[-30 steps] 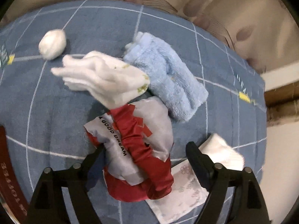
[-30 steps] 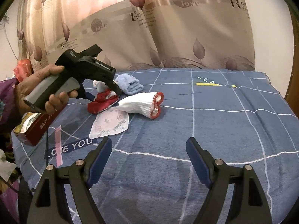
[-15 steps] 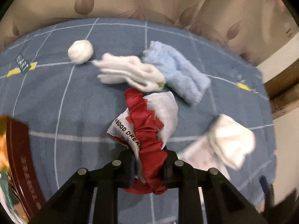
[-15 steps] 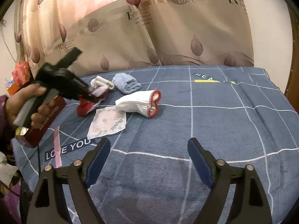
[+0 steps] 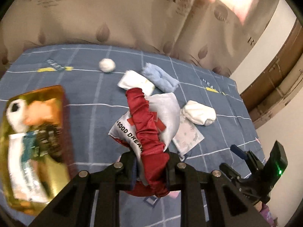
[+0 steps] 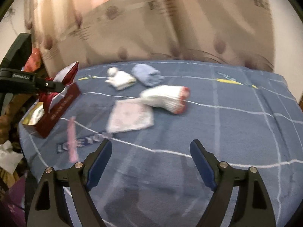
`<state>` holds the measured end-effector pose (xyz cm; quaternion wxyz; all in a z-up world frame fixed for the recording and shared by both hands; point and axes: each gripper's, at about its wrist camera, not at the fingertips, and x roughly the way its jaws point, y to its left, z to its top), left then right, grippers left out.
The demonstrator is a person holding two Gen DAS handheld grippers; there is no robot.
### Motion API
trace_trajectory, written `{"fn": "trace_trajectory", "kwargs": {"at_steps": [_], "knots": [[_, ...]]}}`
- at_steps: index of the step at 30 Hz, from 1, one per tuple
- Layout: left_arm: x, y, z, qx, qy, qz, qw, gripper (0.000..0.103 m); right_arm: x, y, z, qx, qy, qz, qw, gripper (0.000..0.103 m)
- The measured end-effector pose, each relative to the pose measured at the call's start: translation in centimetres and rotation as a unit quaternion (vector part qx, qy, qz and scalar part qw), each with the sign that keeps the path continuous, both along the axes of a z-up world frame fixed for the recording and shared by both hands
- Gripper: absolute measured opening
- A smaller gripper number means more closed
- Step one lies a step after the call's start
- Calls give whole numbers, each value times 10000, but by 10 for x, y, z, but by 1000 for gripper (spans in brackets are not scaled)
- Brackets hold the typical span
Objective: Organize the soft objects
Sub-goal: 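Drop the red cloth into the tray while right tool grasps the printed tissue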
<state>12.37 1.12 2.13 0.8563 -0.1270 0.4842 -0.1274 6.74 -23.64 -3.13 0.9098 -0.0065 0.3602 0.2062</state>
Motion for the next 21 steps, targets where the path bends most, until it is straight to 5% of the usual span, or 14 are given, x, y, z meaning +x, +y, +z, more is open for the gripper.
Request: {"fn": "trace_trajectory", "kwargs": {"at_steps": [5, 16, 20, 21], "knots": [[-27, 38, 17, 42, -149, 244, 9996, 22, 27, 51, 0, -306, 73, 258, 9992, 101], [-56, 121, 34, 229, -280, 808, 9961, 22, 106, 87, -36, -1140, 919, 75, 9892, 100], [-65, 145, 31, 398, -283, 1041, 9934, 23, 112, 93, -44, -1162, 1093, 170, 9871, 70], [-67, 149, 30, 466, -294, 1093, 9925, 23, 113, 93, -43, -1171, 1089, 178, 9870, 53]]}}
